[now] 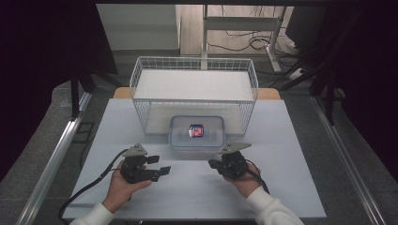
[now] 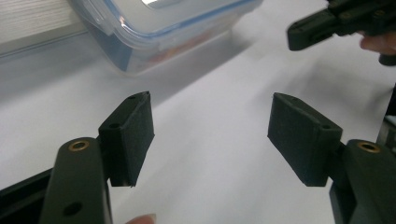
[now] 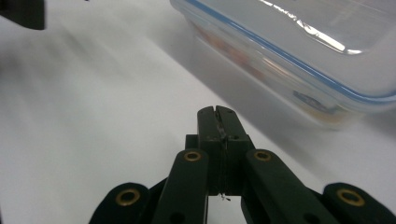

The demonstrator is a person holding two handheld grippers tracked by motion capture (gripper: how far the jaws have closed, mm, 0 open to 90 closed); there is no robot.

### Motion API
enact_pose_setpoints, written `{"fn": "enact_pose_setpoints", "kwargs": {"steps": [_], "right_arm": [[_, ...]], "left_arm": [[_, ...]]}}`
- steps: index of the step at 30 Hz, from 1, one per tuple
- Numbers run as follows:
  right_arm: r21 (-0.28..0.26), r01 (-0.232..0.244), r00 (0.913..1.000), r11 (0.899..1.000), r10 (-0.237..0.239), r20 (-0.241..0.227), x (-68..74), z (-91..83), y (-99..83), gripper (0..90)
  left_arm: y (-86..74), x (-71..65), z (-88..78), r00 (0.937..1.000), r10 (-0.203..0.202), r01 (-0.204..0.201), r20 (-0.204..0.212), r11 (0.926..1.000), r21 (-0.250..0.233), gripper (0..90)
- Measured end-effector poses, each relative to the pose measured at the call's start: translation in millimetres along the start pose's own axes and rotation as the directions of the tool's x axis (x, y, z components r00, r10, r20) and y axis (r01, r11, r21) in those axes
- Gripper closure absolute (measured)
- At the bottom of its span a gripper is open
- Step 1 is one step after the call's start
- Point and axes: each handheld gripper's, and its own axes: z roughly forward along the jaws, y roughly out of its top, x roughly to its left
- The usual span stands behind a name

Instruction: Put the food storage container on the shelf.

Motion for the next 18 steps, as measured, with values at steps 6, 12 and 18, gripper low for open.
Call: {"fn": "enact_pose_setpoints", "kwargs": {"steps": [6,12,18], "right_arm": [[0.023,0.021,0.9988,1.000,-0.022,0.043,1.8,23.8,8.7,88.5],[0.043,0.017,0.9975,0.999,-0.019,0.068,-0.4,44.8,13.4,88.6],[0.065,0.015,0.9951,0.998,-0.021,0.096,-2.4,62.2,17.2,88.6]], "left_arm": [[-4.4,-3.8,-1.6,0.9999,0.012,-0.012,-0.002,0.9999,0.011,30.6],[-4.7,-2.9,-0.2,0.9999,0.012,-0.012,-0.008,0.9998,0.014,30.5],[-4.2,-3.2,-1.9,0.9999,0.004,-0.004,-0.010,1.0000,-0.001,30.7]]}}
